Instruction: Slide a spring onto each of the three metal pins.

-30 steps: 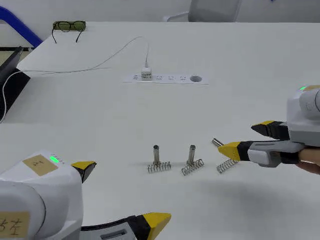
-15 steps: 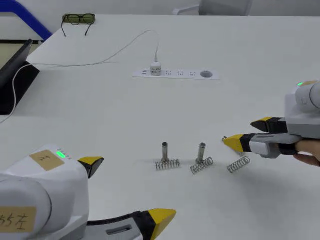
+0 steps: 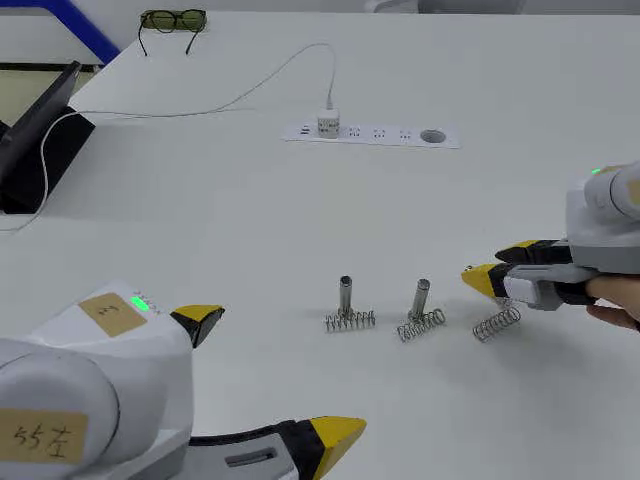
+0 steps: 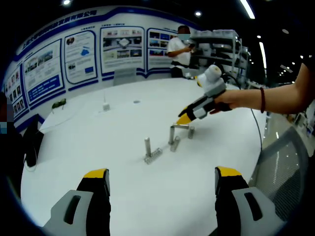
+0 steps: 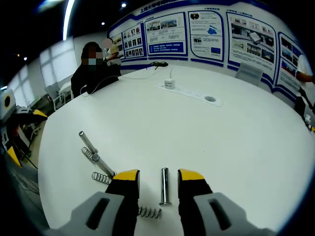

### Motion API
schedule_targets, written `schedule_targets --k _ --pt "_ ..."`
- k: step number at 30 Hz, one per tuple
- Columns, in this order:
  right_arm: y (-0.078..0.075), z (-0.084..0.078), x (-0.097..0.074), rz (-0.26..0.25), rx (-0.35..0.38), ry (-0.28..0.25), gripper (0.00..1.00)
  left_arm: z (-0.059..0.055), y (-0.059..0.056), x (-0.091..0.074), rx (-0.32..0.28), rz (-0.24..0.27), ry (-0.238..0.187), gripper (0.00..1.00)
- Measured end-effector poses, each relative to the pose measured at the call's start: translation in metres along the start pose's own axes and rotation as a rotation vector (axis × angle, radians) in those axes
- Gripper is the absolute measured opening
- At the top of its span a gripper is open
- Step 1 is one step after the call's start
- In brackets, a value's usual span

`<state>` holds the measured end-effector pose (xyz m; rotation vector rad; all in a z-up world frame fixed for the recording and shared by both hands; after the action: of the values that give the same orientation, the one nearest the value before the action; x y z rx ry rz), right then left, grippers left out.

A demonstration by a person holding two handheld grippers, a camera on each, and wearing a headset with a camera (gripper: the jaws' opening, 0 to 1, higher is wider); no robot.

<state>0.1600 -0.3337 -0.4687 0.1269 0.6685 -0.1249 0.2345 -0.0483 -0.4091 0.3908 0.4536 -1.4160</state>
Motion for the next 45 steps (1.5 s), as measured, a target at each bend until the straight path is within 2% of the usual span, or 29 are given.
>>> schedule_targets --k 6,10,21,25,31,37,42,45 --pt "-0.003 -0.006 0.011 -0.010 -0.004 0.012 0.27 0.000 0.001 0.003 0.011 -0.004 0.008 0.89" --pt "-0.003 -0.008 0.016 -0.019 -0.006 0.014 0.25 0.002 0.002 0.004 0.020 0.004 -0.002 0.87" --pt "-0.006 -0.012 0.023 -0.023 0.021 0.014 0.16 0.003 0.005 0.006 0.027 0.006 -0.003 0.85" --pt "-0.007 -0.013 0.025 -0.037 -0.010 0.020 0.13 0.002 0.005 0.006 0.028 0.005 0.000 0.85" --pt "-0.007 -0.013 0.025 -0.039 -0.016 0.037 0.09 0.003 0.005 0.004 0.028 0.010 -0.009 0.84" --pt "-0.009 -0.013 0.023 -0.036 0.022 0.050 0.09 0.004 0.006 0.003 0.025 0.015 -0.012 0.83" --pt "-0.010 -0.013 0.014 -0.037 0.034 0.052 0.09 0.005 0.005 0.003 0.016 0.015 -0.021 0.83" --pt "-0.010 -0.010 0.008 -0.033 0.058 0.036 0.09 0.006 0.005 0.002 0.019 0.014 -0.022 0.83"
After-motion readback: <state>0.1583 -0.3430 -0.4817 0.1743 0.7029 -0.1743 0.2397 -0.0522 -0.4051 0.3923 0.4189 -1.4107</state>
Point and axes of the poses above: the centre of the closed fingertips' face, and the gripper's own axes: x roughly forward along the fingers, y roughly to its left, z roughly out of its top, the point moved 7 cm from there along -x, roughly backward along the fingers, and after that the axes turned 1 degree about x, right-handed, at the moved point
